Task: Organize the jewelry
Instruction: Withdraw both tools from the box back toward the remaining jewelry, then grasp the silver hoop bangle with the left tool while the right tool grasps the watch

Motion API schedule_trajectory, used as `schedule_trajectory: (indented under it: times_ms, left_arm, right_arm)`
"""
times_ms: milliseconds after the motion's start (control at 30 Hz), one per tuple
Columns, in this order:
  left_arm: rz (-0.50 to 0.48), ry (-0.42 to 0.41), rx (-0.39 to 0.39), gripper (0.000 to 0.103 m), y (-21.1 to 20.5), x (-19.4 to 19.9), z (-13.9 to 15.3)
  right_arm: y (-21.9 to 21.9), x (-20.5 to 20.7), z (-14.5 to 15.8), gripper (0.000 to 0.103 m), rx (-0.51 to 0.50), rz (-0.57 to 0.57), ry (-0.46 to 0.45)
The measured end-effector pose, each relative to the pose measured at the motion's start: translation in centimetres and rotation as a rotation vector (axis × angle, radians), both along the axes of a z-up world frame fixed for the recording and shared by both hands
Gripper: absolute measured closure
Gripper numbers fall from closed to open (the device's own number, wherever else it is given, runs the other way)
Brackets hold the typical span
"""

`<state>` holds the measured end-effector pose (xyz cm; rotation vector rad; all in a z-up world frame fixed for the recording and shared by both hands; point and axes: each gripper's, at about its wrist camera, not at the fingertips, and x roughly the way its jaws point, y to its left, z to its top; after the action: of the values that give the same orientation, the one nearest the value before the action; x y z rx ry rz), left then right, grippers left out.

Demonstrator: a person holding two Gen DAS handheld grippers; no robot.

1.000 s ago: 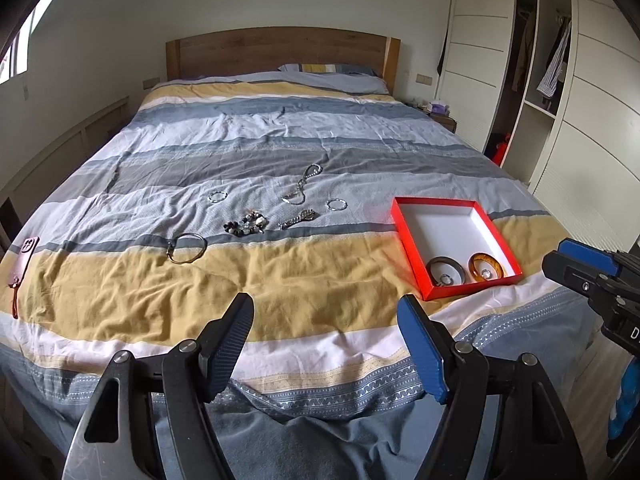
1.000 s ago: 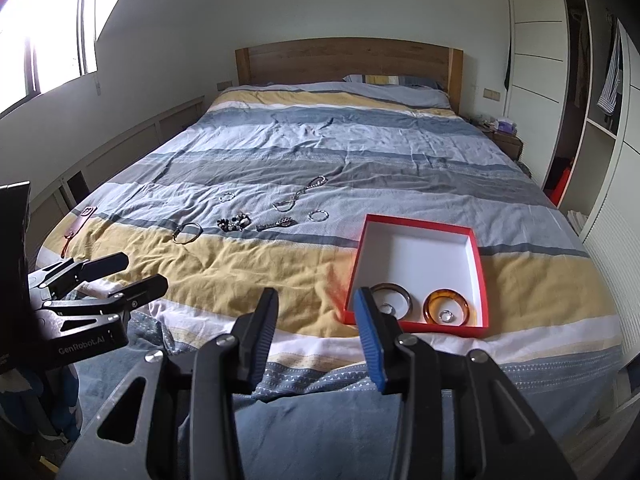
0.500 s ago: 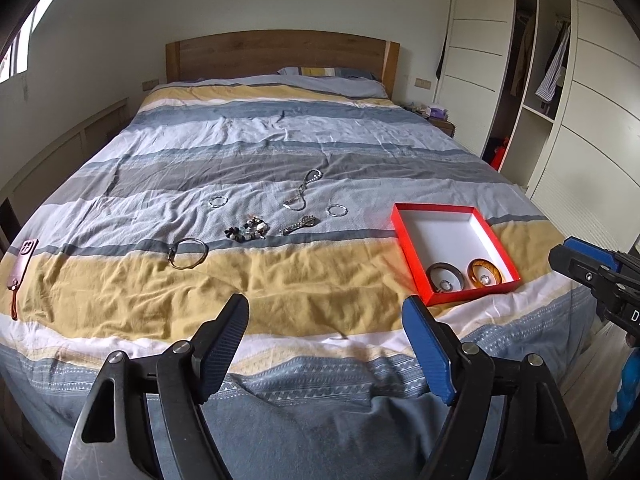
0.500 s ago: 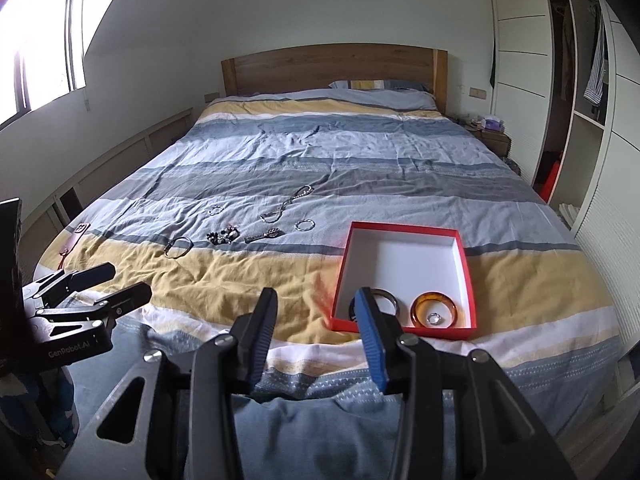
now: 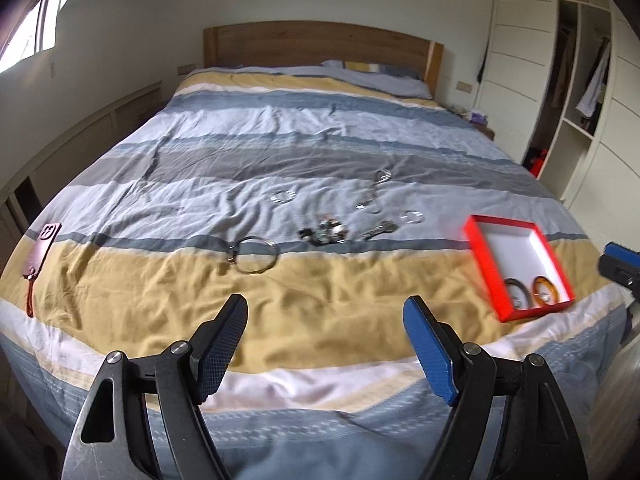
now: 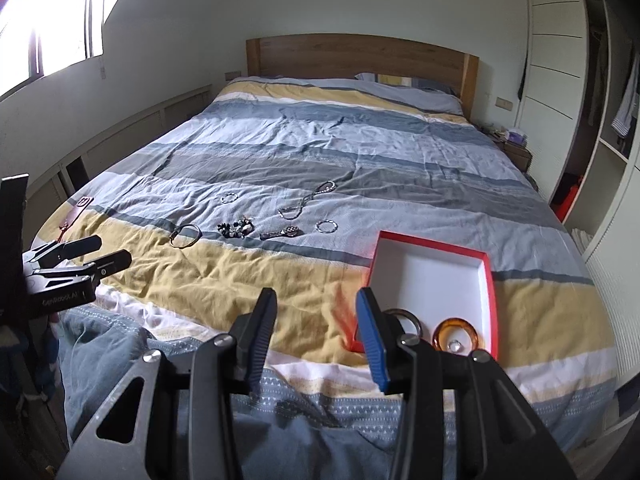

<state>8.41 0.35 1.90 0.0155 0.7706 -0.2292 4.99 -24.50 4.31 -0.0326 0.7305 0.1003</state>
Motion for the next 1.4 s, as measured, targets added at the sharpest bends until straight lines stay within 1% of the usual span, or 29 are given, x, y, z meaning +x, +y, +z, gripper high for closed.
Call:
schedule_trajectory:
  times_ms: [100, 133, 300, 467, 633, 767, 933, 1100, 1267, 1400]
  left_arm:
    - [0.039, 0.036, 0.002, 0.024, 2.6, 2.2, -1.5]
    - [0.055, 0.052, -0.002, 0.024, 3.7, 2.9, -2.1]
    - [0.117, 0.132, -0.003, 0.025, 6.8, 6.1, -5.3]
    - [0.151, 0.192, -0.017, 0.031, 7.6, 9.2, -7.9]
    - [0.179, 0.229, -0.040, 0.038, 7.5, 12.4, -9.9]
    - [0.202, 0.241, -0.047, 0.044, 7.1, 14.4, -11.2]
    - [0.236, 0.258, -0.067, 0.046, 7.2, 16.7, -12.8]
    - [0.266, 0.256, -0.080, 0.047, 7.5, 18.7, -14.0]
    - [0.277, 0.234, -0.041, 0.047, 6.8, 19.9, -15.8]
    - [0.280, 0.212, -0.012, 0.047, 6.4, 20.0, -16.2]
  right_arm:
    - [0.5, 3.0, -1.0, 0.064, 0.003, 0.026, 0.035]
    - [0.9, 4.4, -1.8, 0.064, 0.005, 0.040, 0.056]
    - [2.6, 9.1, -5.0, 0.064, 0.029, 0.088, 0.133]
    - [3.7, 12.8, -8.3, 0.064, 0.058, 0.121, 0.196]
    - [4.1, 15.3, -10.5, 0.064, 0.079, 0.136, 0.225]
    - [3.2, 16.9, -11.6, 0.064, 0.117, 0.113, 0.229]
    - [2.2, 19.2, -13.0, 0.064, 0.160, 0.081, 0.255]
    - [2.5, 21.8, -14.6, 0.064, 0.196, 0.071, 0.280]
    - [3.5, 24.5, -16.4, 0.064, 0.240, 0.058, 0.304]
    - [3.6, 26.5, -17.8, 0.064, 0.292, 0.031, 0.325]
